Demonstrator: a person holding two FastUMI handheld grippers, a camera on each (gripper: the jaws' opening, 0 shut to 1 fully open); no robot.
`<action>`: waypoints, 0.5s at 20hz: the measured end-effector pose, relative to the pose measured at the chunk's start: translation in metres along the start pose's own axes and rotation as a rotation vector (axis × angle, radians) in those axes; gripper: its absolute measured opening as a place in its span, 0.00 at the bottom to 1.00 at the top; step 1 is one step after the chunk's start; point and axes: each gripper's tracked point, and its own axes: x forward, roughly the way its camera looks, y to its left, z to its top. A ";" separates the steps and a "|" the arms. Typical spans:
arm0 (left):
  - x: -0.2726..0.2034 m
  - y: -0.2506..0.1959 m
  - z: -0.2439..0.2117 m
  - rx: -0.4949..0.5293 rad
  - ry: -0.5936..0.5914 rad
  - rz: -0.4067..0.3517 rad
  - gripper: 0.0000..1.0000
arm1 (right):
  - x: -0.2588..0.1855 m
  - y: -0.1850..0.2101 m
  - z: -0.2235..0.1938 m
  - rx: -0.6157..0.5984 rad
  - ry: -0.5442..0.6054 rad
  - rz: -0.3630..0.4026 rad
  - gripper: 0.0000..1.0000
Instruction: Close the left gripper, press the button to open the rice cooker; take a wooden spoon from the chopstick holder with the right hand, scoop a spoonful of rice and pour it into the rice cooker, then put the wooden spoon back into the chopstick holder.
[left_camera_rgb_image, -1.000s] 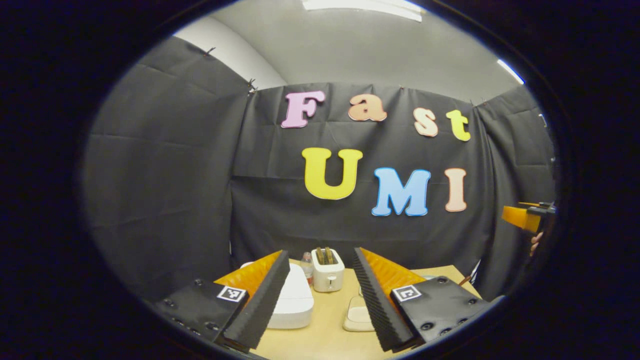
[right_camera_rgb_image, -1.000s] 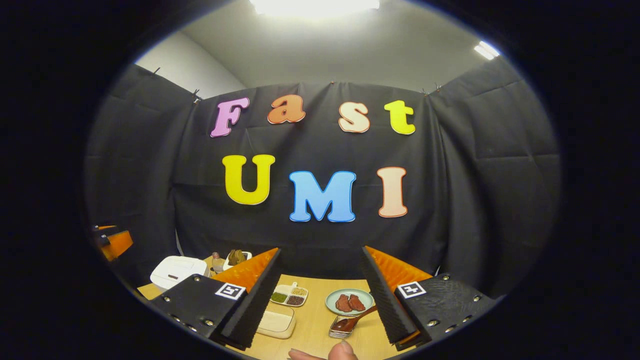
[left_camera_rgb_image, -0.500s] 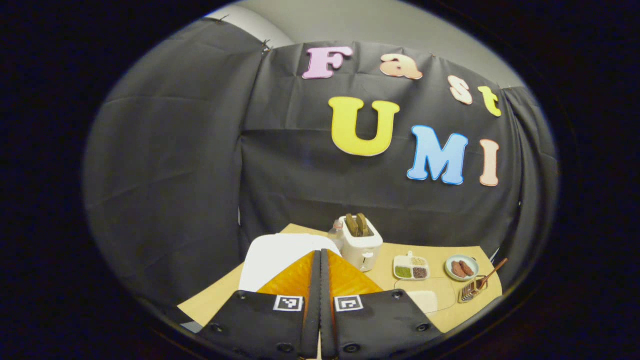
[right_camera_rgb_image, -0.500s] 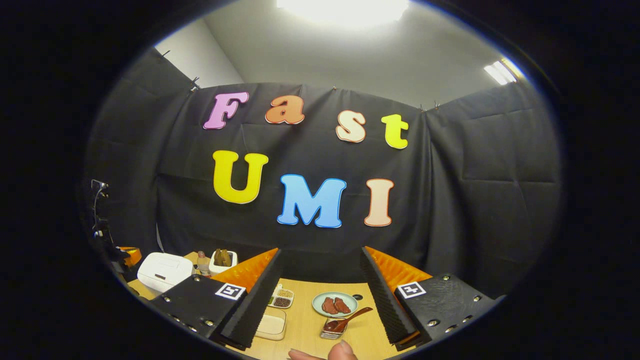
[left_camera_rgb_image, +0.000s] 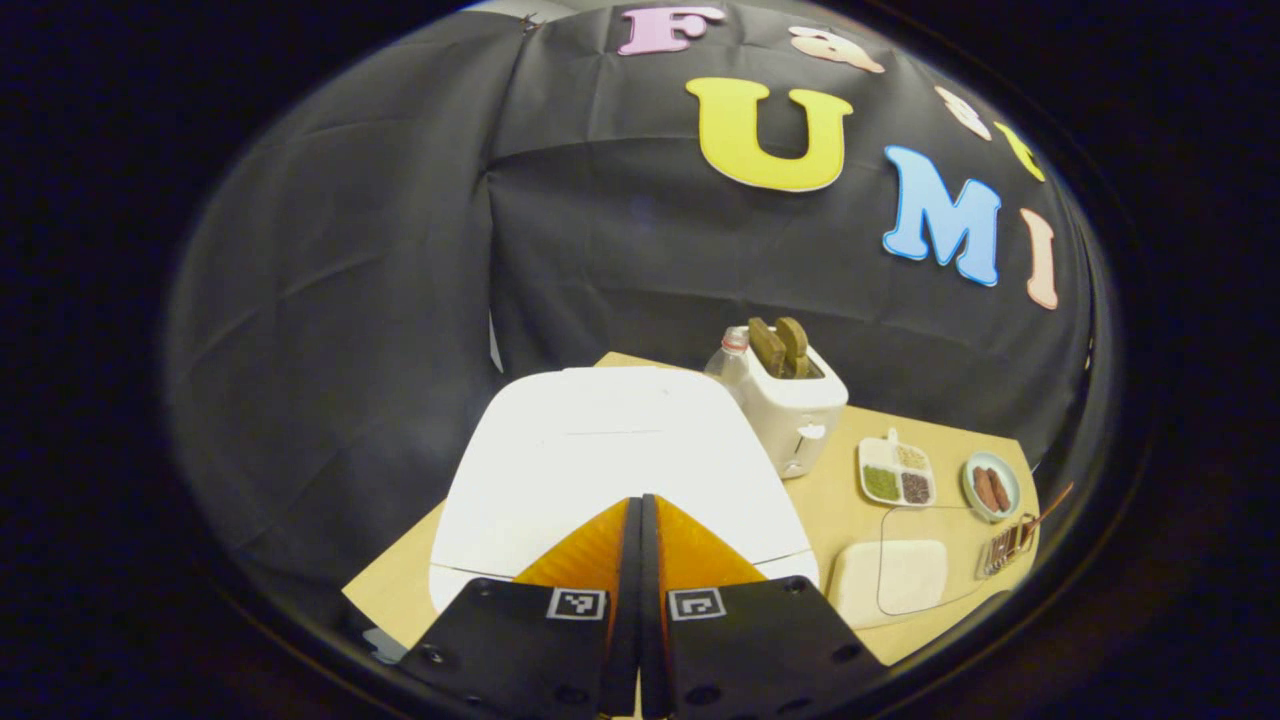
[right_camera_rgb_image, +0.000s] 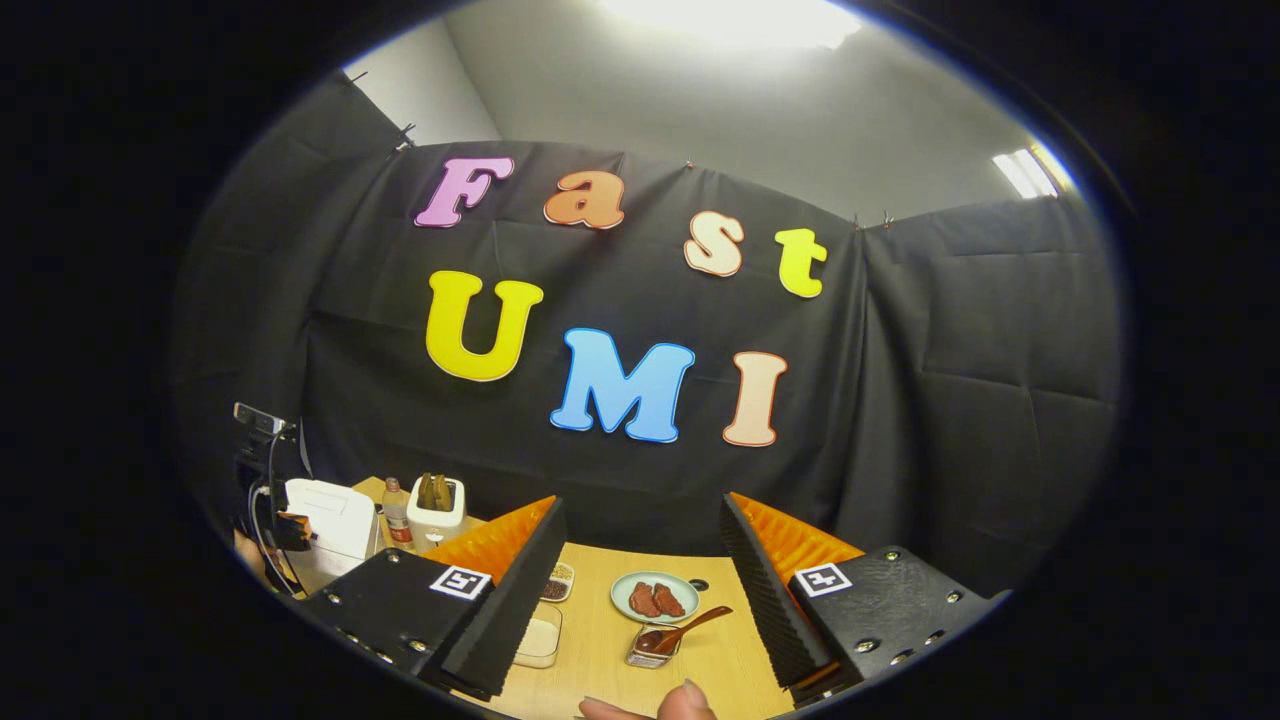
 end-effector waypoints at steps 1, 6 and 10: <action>0.002 0.001 -0.009 -0.002 0.031 0.008 0.07 | 0.000 0.001 -0.001 -0.003 0.002 -0.001 0.95; 0.000 0.003 -0.011 0.024 0.031 0.025 0.09 | 0.003 0.006 -0.004 0.038 0.022 0.007 0.95; -0.015 0.001 0.025 -0.027 -0.105 0.002 0.09 | 0.003 0.007 0.000 0.039 0.013 0.008 0.95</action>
